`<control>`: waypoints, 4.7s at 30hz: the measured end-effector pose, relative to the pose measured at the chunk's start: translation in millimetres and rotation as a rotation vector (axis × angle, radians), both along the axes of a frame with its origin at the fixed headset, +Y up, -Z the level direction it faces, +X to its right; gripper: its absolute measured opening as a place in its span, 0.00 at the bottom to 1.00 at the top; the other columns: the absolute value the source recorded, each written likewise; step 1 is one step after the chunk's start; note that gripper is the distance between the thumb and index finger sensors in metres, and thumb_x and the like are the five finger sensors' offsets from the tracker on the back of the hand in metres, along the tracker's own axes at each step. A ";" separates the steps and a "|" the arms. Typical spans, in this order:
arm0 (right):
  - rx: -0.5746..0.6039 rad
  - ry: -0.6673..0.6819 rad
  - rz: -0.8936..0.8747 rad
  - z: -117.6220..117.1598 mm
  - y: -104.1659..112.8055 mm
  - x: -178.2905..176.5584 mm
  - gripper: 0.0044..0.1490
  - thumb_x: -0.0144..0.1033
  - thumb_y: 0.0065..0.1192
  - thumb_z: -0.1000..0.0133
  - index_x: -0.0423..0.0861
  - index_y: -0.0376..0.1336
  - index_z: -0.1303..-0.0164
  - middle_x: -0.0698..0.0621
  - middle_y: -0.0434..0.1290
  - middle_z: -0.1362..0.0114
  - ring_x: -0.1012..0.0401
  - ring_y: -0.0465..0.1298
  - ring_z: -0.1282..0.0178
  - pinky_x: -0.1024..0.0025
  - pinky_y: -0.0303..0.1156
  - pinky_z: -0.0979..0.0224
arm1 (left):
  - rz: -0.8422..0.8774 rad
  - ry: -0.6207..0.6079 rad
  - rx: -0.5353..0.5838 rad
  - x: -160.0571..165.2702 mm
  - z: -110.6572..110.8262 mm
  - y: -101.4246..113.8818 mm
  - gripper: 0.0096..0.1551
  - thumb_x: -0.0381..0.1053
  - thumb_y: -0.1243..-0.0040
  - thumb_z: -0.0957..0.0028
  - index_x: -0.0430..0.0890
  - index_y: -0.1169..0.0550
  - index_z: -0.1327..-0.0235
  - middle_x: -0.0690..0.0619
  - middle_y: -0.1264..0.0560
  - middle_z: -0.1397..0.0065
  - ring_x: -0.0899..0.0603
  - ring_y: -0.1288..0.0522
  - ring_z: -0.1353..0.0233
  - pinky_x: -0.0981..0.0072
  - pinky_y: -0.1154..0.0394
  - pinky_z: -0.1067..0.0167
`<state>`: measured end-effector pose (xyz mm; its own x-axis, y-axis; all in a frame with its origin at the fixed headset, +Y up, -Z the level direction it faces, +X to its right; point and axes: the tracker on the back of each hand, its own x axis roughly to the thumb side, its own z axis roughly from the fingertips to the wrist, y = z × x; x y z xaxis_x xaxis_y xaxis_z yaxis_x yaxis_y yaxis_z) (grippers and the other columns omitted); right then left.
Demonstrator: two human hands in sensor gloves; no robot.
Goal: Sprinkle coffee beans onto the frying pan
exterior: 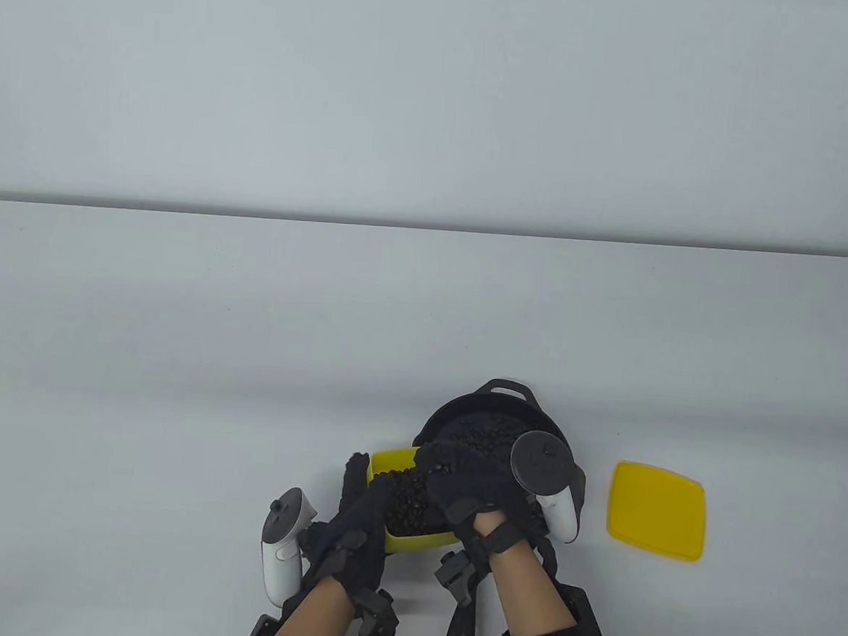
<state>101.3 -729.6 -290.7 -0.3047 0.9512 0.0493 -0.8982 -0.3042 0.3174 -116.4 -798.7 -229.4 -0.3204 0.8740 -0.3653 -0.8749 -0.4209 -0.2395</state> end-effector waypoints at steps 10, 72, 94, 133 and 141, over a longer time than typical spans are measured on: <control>-0.035 -0.186 -0.142 -10.8 -0.9 50.0 0.21 0.23 0.65 0.43 0.43 0.68 0.38 0.33 0.66 0.35 0.47 0.80 0.56 0.81 0.86 0.59 | -0.054 0.064 0.025 -10.9 -2.4 2.4 0.50 0.69 0.55 0.37 0.57 0.71 0.29 0.35 0.54 0.25 0.29 0.37 0.27 0.48 0.30 0.32; 0.041 0.409 0.412 0.7 6.2 -19.2 0.57 0.53 0.74 0.43 0.28 0.51 0.21 0.24 0.54 0.26 0.39 0.76 0.46 0.68 0.81 0.53 | -0.238 0.014 0.198 3.3 5.8 24.1 0.50 0.68 0.52 0.36 0.55 0.69 0.27 0.33 0.53 0.26 0.27 0.36 0.30 0.46 0.29 0.35; -0.027 0.154 0.051 -2.1 -3.4 -13.3 0.21 0.27 0.65 0.42 0.40 0.68 0.39 0.34 0.67 0.36 0.50 0.83 0.59 0.83 0.84 0.64 | -0.062 -0.017 0.057 4.9 1.7 5.9 0.50 0.70 0.55 0.37 0.56 0.70 0.28 0.34 0.53 0.25 0.29 0.36 0.28 0.48 0.29 0.33; -0.150 -0.186 -0.014 -13.1 -31.2 77.9 0.61 0.69 0.46 0.32 0.29 0.35 0.18 0.19 0.32 0.26 0.17 0.45 0.36 0.39 0.72 0.46 | -0.066 0.139 0.097 -24.4 -4.6 7.5 0.50 0.70 0.56 0.38 0.57 0.72 0.29 0.36 0.55 0.25 0.30 0.38 0.26 0.49 0.31 0.30; 0.233 -0.087 0.235 1.8 33.8 40.7 0.39 0.51 0.52 0.33 0.30 0.61 0.29 0.27 0.64 0.30 0.33 0.75 0.41 0.60 0.81 0.49 | -0.074 0.099 0.092 -18.4 -4.1 7.4 0.50 0.70 0.55 0.37 0.57 0.71 0.29 0.35 0.55 0.25 0.29 0.38 0.26 0.48 0.31 0.30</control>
